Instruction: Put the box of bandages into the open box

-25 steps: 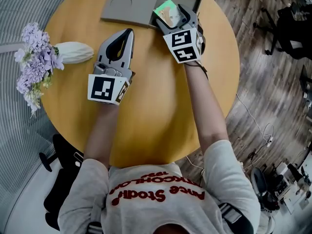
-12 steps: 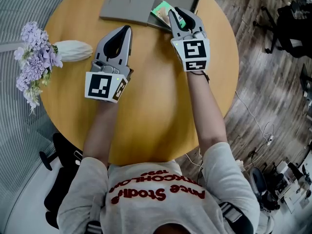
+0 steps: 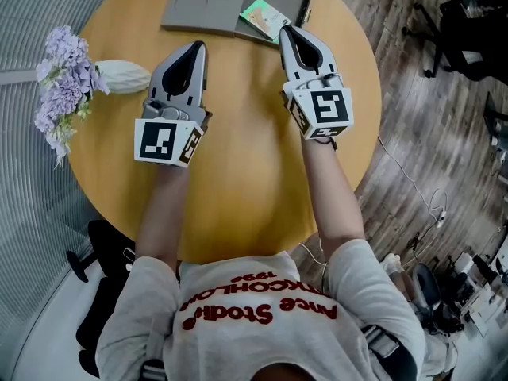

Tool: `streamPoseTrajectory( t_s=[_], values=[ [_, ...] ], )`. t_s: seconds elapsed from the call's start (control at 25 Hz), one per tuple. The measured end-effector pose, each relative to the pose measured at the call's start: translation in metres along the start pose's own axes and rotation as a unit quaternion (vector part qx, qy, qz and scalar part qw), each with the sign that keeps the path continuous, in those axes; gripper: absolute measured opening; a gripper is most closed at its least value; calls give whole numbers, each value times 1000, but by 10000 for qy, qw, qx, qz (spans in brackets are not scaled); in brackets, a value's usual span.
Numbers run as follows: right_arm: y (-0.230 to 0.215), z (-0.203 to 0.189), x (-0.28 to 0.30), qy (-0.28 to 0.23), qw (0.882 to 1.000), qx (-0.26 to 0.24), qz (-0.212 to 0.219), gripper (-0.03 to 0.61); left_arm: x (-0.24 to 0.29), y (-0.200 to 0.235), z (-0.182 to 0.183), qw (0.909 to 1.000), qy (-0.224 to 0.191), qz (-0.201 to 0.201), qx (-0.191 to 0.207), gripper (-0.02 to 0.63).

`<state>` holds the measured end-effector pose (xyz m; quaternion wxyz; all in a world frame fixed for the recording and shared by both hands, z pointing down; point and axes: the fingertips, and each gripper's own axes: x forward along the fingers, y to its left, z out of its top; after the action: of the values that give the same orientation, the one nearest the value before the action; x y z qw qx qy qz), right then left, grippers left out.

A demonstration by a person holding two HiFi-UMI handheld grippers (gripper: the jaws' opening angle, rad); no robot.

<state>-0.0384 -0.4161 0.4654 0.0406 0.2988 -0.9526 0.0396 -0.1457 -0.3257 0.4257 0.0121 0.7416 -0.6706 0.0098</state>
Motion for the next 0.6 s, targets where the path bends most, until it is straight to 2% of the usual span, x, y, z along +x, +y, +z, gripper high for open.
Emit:
streamPoseTrajectory(
  t_s=[0.24, 0.6],
  values=[
    [-2, 19, -25, -212, 9997, 43, -58, 11, 6, -10, 19, 9999, -126, -56, 9, 3],
    [32, 39, -69, -378, 9988, 101, -301, 9, -25, -17, 42, 9989, -348, -312, -36, 3]
  ],
)
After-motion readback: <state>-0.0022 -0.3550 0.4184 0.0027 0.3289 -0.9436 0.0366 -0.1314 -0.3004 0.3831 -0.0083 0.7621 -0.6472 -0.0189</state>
